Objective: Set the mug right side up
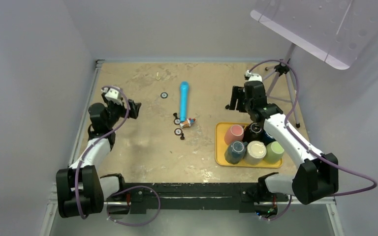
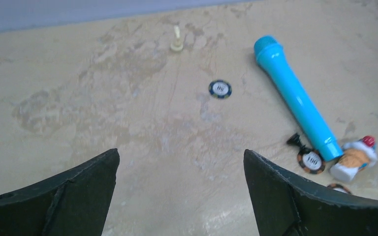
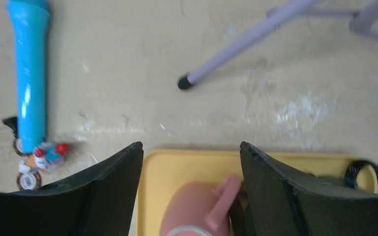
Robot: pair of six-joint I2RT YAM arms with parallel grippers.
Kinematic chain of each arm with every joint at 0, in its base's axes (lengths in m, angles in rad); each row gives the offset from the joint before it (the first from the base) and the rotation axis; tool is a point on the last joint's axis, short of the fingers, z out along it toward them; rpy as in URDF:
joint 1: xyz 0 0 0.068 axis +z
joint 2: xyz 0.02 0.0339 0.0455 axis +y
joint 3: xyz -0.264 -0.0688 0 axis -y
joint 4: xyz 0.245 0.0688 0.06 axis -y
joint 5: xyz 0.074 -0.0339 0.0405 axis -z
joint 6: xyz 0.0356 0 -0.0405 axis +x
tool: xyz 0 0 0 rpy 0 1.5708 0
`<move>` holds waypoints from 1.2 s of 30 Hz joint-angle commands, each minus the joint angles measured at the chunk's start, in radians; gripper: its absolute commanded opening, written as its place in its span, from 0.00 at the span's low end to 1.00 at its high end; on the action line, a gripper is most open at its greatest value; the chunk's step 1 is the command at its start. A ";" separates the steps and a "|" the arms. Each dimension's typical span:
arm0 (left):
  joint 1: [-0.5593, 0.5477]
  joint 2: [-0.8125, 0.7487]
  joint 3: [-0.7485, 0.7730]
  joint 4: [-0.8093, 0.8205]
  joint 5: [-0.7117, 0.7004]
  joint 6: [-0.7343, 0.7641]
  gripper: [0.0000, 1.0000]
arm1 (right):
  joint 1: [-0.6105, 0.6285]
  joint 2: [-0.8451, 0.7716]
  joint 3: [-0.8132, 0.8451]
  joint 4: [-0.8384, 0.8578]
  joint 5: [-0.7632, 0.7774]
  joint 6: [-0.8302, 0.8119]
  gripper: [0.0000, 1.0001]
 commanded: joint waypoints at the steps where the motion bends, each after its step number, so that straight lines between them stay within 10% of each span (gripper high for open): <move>1: 0.006 -0.061 0.234 -0.418 0.109 0.036 1.00 | -0.010 -0.029 -0.010 -0.242 0.006 0.130 0.72; 8: 0.007 -0.054 0.143 -0.267 0.152 -0.003 0.98 | -0.008 0.067 0.013 -0.289 -0.062 0.207 0.48; 16: 0.005 -0.109 0.074 -0.192 0.189 0.003 0.98 | -0.011 0.100 0.068 -0.483 0.109 0.244 0.55; 36: 0.007 -0.125 0.020 -0.103 0.177 0.004 0.97 | 0.061 0.353 0.148 -0.356 -0.276 0.167 0.55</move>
